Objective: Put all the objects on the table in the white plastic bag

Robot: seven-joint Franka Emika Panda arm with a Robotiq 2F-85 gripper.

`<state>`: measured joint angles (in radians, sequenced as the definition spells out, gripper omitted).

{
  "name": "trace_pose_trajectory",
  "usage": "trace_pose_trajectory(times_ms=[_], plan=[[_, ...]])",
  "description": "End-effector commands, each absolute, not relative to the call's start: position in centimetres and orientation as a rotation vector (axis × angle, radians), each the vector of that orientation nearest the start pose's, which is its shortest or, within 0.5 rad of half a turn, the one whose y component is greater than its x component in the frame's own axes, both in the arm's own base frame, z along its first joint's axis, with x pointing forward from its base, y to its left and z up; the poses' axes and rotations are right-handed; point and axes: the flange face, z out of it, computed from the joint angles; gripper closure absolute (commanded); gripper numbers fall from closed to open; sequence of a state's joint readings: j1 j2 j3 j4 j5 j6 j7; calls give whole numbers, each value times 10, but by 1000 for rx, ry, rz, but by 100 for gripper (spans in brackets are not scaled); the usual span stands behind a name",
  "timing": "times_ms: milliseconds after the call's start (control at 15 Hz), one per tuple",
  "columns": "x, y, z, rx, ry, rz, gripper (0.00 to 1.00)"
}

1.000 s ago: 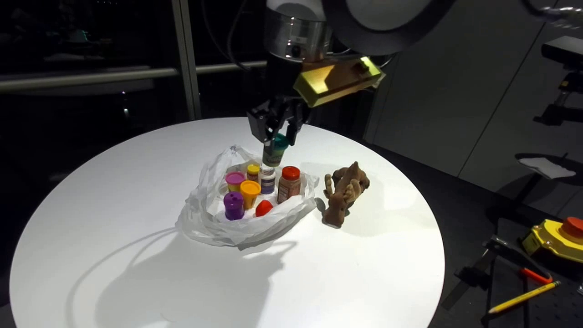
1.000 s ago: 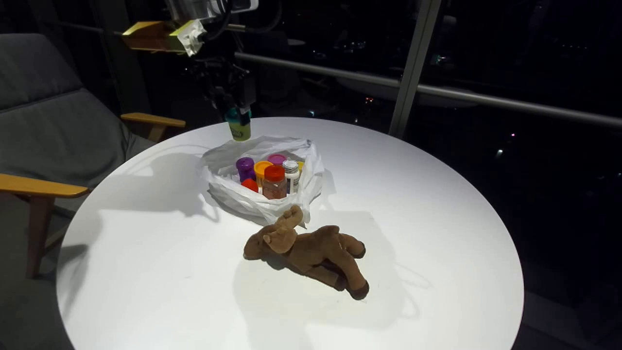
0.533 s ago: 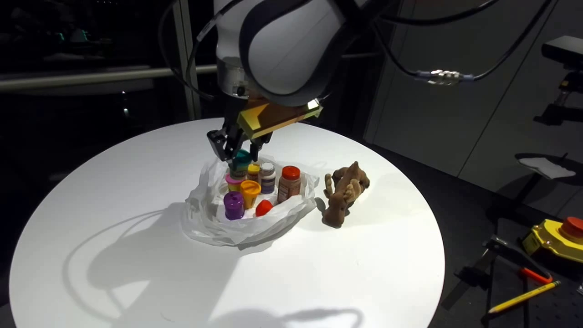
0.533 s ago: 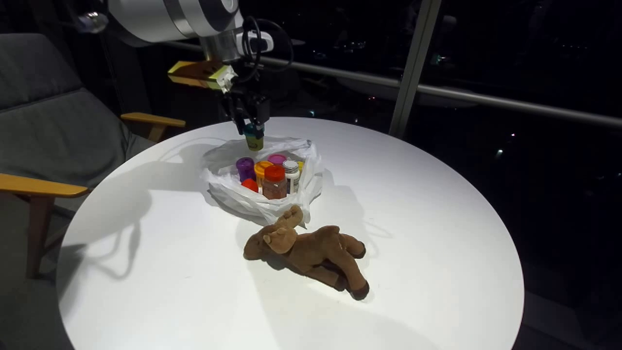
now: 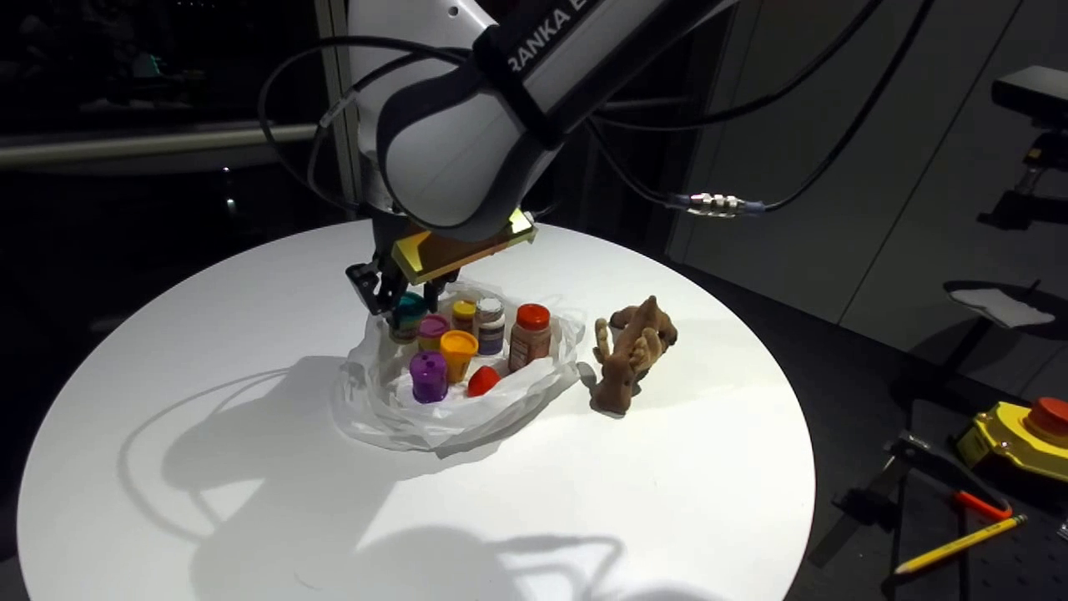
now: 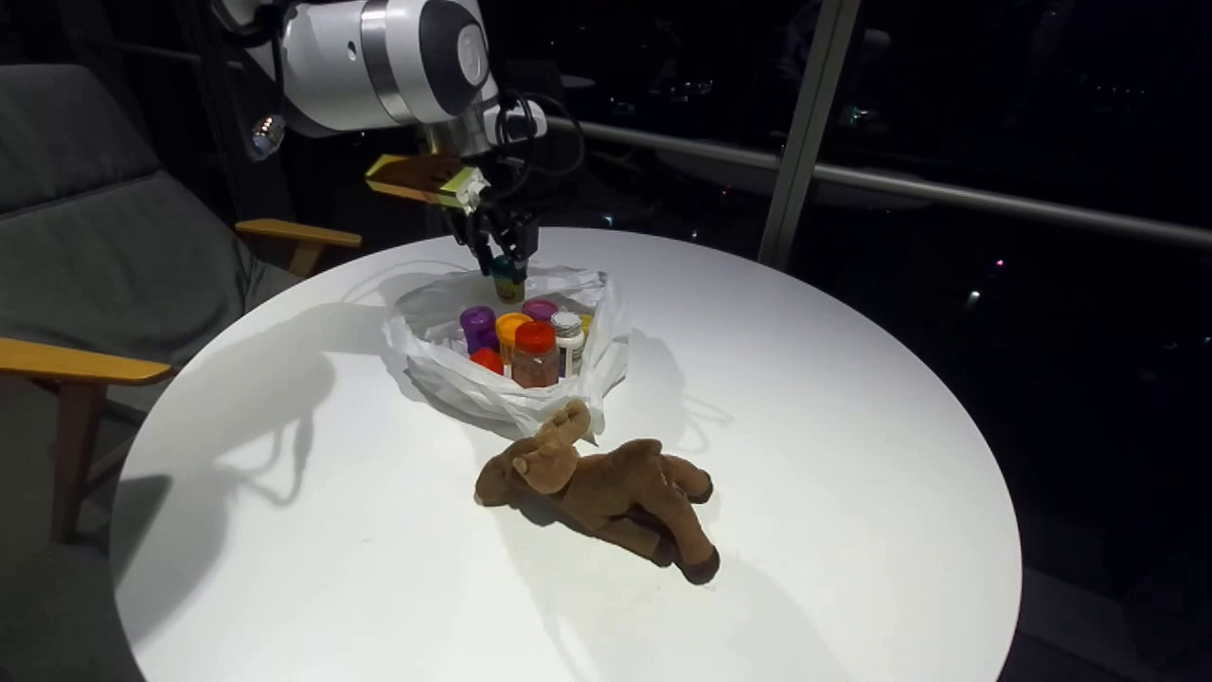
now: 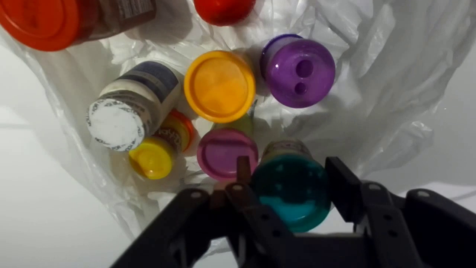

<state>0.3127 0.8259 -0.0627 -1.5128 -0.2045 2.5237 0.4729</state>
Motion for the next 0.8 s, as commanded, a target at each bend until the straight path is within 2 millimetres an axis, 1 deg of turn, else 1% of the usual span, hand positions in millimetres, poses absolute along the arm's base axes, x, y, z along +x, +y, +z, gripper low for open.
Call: trace_pose_trajectory(times_ms=[0,133,333,600,667,733], plan=[[716,191,181,-3223,9,-323,72],[715,190,172,-3245,-21,-278,72],[714,189,164,-3250,-67,-214,72],[716,191,161,-3239,-108,-184,72],[717,191,162,-3238,-110,-188,22],[717,190,165,-3240,-110,-195,21]])
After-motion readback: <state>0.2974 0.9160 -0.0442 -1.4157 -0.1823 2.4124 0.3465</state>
